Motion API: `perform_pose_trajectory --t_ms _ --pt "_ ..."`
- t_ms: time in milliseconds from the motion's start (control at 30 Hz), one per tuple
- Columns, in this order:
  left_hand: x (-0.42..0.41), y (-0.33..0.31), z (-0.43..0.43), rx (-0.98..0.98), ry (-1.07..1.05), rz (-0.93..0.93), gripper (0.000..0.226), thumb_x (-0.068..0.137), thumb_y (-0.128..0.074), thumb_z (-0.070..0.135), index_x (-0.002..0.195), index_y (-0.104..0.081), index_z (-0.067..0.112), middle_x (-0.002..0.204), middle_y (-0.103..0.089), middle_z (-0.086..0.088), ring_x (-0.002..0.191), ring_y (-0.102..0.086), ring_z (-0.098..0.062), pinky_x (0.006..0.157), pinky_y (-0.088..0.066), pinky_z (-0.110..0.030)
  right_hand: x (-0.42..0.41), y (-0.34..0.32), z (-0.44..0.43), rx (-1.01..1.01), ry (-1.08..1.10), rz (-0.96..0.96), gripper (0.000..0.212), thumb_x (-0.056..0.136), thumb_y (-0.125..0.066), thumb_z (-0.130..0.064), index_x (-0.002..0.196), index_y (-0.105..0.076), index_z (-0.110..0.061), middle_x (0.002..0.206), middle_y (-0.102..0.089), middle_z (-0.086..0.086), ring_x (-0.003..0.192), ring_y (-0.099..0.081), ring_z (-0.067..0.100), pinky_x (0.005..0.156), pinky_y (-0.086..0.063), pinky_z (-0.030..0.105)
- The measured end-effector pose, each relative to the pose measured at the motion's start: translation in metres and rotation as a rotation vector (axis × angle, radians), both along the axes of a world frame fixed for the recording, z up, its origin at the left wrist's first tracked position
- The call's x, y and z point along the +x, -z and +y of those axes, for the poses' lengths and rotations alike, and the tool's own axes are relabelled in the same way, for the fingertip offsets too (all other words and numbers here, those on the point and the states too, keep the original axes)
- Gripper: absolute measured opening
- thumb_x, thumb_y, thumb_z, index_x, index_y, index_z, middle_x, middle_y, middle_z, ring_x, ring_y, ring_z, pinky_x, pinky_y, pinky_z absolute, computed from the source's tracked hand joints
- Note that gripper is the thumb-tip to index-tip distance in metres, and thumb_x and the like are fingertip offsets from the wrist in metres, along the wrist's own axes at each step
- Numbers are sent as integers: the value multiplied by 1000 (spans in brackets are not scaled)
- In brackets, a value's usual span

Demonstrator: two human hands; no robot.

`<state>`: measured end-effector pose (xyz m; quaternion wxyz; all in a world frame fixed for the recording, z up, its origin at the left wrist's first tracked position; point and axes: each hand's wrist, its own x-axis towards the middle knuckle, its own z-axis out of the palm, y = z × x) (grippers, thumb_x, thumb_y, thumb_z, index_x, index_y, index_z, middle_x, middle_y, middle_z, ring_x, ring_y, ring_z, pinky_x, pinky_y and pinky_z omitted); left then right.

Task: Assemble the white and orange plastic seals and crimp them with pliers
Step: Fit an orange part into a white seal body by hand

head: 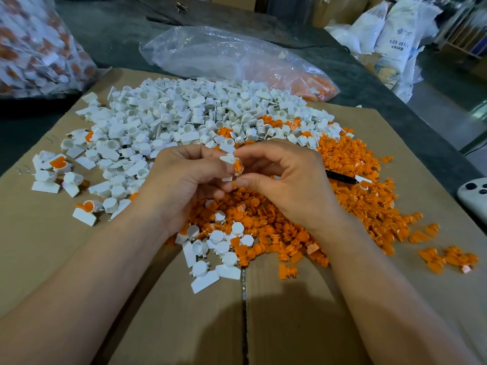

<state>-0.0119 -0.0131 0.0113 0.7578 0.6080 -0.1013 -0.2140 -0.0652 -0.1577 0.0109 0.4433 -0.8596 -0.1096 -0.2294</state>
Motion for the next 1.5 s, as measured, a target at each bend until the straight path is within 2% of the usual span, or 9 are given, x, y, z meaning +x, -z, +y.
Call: perform_pose_trajectory --t_ms 100,233,400,500,633,900,1100,1267,1500 --pt "1 -1 1 13 -3 43 4 47 -66 8 48 -64 11 42 -54 0 35 -49 -8 34 -37 -13 1 1 -2 16 7 65 44 71 -72 2 103 -59 -25 87 -62 -4 81 -63 9 76 -53 23" --pt "2 -1 2 -7 1 83 3 46 -66 8 46 -65 11 47 -58 -3 36 -50 -8 34 -38 -13 1 1 -1 47 8 82 41 72 -71 2 103 -60 -23 87 -65 3 81 -64 11 76 -53 22" --pt "3 0 2 -7 6 88 14 48 -66 6 61 -62 4 47 -58 -3 36 -50 -7 34 -39 -13 1 1 1 74 -2 82 37 72 -73 -2 100 -62 -23 86 -66 0 80 -65 12 75 -54 24" --pt "2 0 1 -3 9 74 10 60 -64 -4 65 -60 3 42 -55 0 35 -51 -7 34 -39 -13 0 1 1 75 -10 57 41 71 -73 -5 104 -59 -25 87 -63 -10 81 -64 6 76 -53 20" --pt "1 1 0 17 -20 17 15 72 -62 -10 65 -60 3 45 -58 -2 37 -52 -9 36 -41 -13 0 0 3 38 -5 1 38 71 -73 -10 102 -59 -26 86 -60 -12 81 -62 6 73 -52 18" --pt "-2 0 0 -11 -67 -134 19 70 -66 -9 61 -61 8 49 -61 -2 40 -55 -12 39 -43 -17 -1 -3 0 100 8 40 42 69 -76 -9 93 -55 -36 82 -61 -19 76 -62 -4 73 -52 16" --pt "-2 2 0 -15 -83 -188 24 69 -68 -9 58 -63 12 49 -62 -3 40 -56 -13 40 -43 -18 -1 -3 0 99 7 20 42 68 -77 -8 90 -55 -35 82 -61 -18 75 -62 -4 71 -52 15" --pt "-2 2 0 -3 -81 -245 28 69 -70 -6 53 -67 18 50 -63 -3 42 -58 -13 42 -45 -19 -2 -2 0 84 -2 -7 45 69 -76 -4 101 -57 -30 87 -61 -14 75 -63 -2 73 -51 14" --pt "-3 2 0 6 -90 -274 28 70 -69 -8 56 -66 16 50 -63 -4 41 -57 -11 41 -46 -18 -1 -2 -1 82 -5 9 49 67 -78 -6 92 -53 -39 85 -61 -18 75 -63 -1 71 -51 13"
